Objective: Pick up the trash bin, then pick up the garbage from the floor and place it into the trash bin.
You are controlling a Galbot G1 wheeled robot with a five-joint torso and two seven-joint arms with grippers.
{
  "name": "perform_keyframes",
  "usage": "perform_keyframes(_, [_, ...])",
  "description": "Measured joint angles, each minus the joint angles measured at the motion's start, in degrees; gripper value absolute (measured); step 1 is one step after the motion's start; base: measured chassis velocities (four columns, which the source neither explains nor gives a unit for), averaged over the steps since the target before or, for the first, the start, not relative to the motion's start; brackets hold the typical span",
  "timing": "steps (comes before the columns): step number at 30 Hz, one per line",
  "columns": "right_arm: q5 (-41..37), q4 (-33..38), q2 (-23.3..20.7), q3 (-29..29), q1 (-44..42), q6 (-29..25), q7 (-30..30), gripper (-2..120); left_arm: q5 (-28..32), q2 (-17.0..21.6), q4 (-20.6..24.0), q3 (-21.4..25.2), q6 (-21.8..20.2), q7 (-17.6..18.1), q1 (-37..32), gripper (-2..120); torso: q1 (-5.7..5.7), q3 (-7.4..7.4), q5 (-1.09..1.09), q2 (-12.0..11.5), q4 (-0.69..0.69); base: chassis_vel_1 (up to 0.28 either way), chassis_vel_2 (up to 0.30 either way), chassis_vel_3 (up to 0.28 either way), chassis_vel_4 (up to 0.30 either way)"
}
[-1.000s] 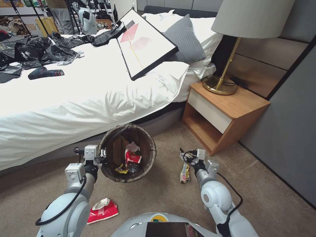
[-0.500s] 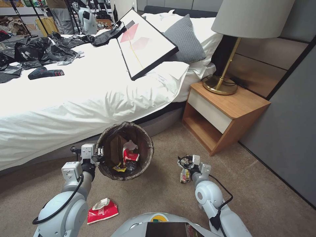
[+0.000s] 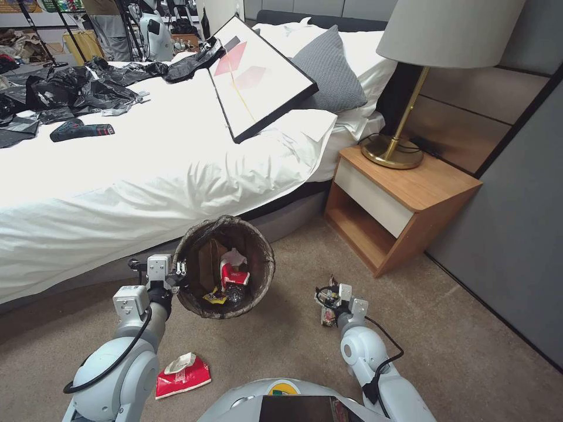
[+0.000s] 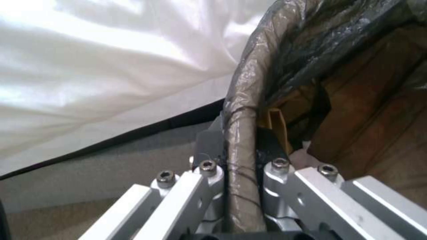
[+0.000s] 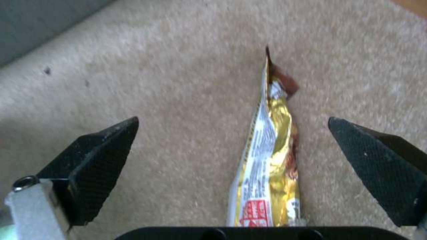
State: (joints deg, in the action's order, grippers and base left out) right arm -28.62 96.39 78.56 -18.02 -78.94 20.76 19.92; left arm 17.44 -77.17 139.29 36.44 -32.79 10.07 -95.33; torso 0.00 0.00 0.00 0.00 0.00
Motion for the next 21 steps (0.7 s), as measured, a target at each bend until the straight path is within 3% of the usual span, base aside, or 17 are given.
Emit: perform_keyframes(21, [2.27, -9.67, 2.17, -0.05, 2.50, -2.11, -0.21, 100, 0.22, 0.01, -0.90, -0.36, 0.17, -0.07, 0.73, 5, 0.00, 0.00, 0.00, 0.00, 0.00, 0.000, 0.000, 0.000, 0.000])
